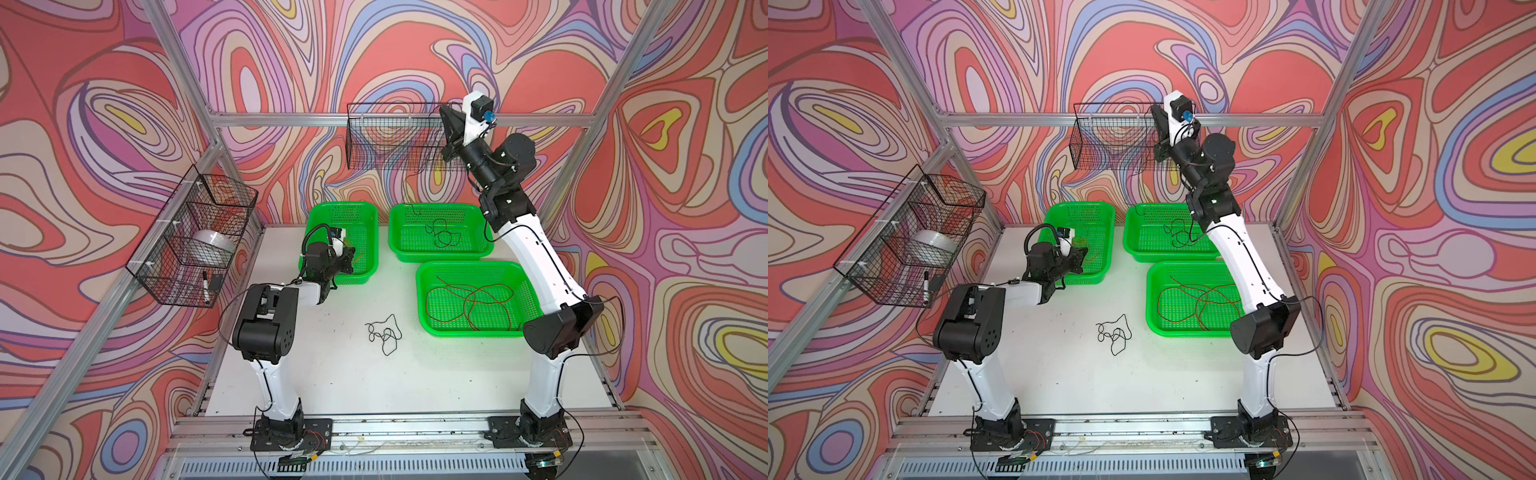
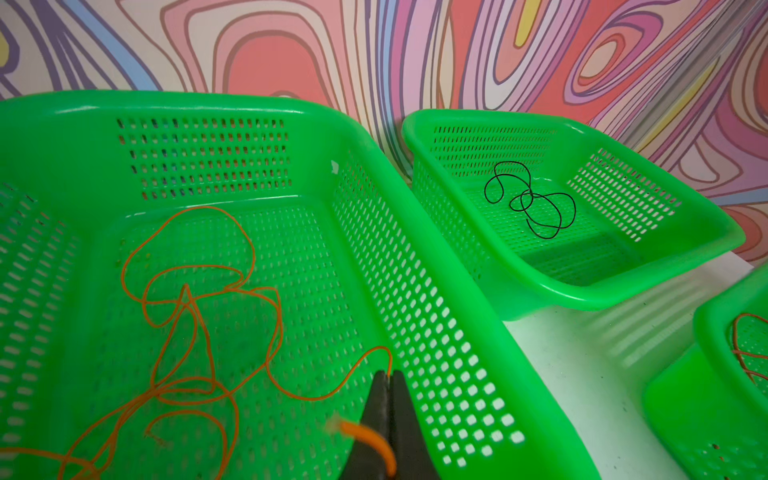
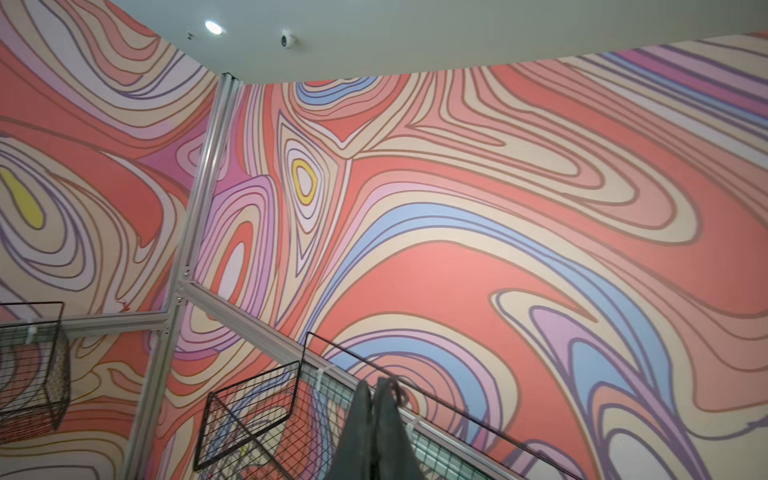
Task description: Untangle the cables
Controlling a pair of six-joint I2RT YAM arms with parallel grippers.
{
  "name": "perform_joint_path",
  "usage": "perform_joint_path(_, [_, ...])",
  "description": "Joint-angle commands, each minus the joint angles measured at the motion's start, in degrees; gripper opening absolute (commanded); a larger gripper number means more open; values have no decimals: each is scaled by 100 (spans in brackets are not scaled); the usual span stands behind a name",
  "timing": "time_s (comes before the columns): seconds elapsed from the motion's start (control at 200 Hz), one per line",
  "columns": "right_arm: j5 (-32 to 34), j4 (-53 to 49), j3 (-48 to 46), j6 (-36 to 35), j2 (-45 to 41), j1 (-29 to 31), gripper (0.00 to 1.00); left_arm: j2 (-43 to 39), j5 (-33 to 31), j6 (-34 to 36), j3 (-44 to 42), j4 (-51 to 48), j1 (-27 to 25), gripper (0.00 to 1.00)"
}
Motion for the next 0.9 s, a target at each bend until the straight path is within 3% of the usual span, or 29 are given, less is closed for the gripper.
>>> perform_joint_path(0.0, [52, -68, 277, 113, 246, -216, 0, -139, 129, -70, 292, -463, -61, 0])
perform_joint_path(0.045, [-52, -105, 231, 110, 276, -272, 0, -139, 173, -109, 354, -538, -69, 1])
perform_joint_path(0.095, [-217, -128, 87, 46, 281, -313, 0, -165, 193, -174, 420, -608, -62, 18])
perform_joint_path(0.23, [-265, -172, -277, -157, 373, -393, 0, -358, 202, -281, 480, -828, -68, 53])
perform_joint_path(0.366, [-114, -187, -349, -189, 623, -543, 0, -828, 203, -258, 481, -1245, -67, 71])
perform_joint_path(0.446, [23, -43, -531, -236, 702, -610, 0, -1180, 191, -231, 470, -1528, -69, 94])
perform_joint_path(0.896, [149, 725, -1967, -20, 611, -664, 0, -2787, -19, 178, 76, -2625, -157, 95])
